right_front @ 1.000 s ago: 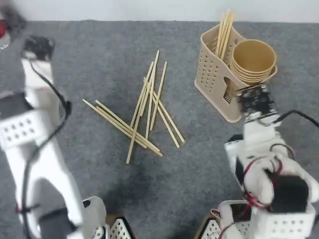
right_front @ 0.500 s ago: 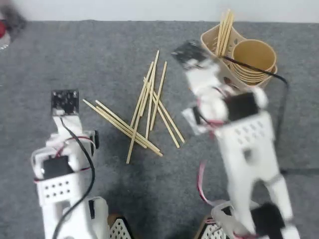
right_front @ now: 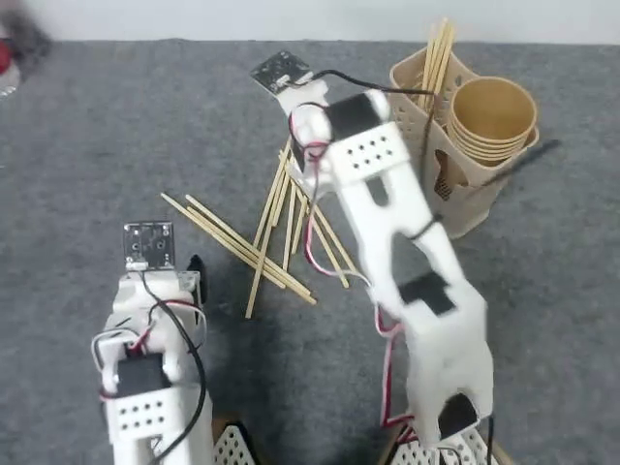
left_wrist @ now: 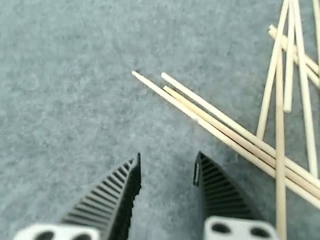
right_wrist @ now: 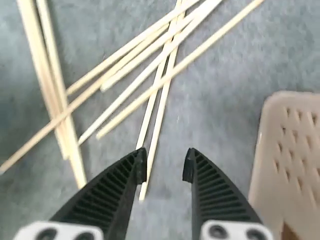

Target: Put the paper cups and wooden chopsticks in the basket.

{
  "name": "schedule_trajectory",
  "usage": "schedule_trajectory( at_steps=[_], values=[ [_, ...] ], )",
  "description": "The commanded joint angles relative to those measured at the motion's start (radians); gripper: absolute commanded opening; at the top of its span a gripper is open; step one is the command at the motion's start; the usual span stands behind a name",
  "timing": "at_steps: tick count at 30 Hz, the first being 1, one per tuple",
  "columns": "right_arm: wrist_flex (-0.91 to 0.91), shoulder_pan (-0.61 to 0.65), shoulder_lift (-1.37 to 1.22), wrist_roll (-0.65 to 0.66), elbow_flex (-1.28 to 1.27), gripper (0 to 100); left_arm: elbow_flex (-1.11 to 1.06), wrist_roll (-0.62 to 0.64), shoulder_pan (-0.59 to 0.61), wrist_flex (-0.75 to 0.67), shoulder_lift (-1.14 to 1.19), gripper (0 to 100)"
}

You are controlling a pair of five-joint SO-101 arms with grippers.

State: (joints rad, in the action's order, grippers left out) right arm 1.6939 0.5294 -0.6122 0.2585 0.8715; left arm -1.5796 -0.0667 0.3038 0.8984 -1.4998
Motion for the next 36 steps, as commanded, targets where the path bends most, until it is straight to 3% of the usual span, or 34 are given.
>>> schedule_trajectory(
  at_steps=[1,9,17,27,36],
  values=[
    [-0.015,0.007,-0.173,-0.011,0.255,13.1,-0.036,0.009,-0.009,0.040,-0.160,17],
    [-0.002,0.018,-0.513,-0.012,0.601,13.1,-0.076,0.002,-0.063,0.133,-0.319,17],
    [-0.002,0.050,-0.634,-0.012,0.614,23.6,-0.076,0.000,-0.074,0.135,-0.319,17],
    [0.012,0.113,-0.595,-0.041,0.615,23.6,-0.077,0.000,-0.077,0.135,-0.319,17],
    [-0.021,0.035,-0.651,-0.072,0.588,23.5,-0.079,0.000,-0.078,0.135,-0.319,17]
  ],
)
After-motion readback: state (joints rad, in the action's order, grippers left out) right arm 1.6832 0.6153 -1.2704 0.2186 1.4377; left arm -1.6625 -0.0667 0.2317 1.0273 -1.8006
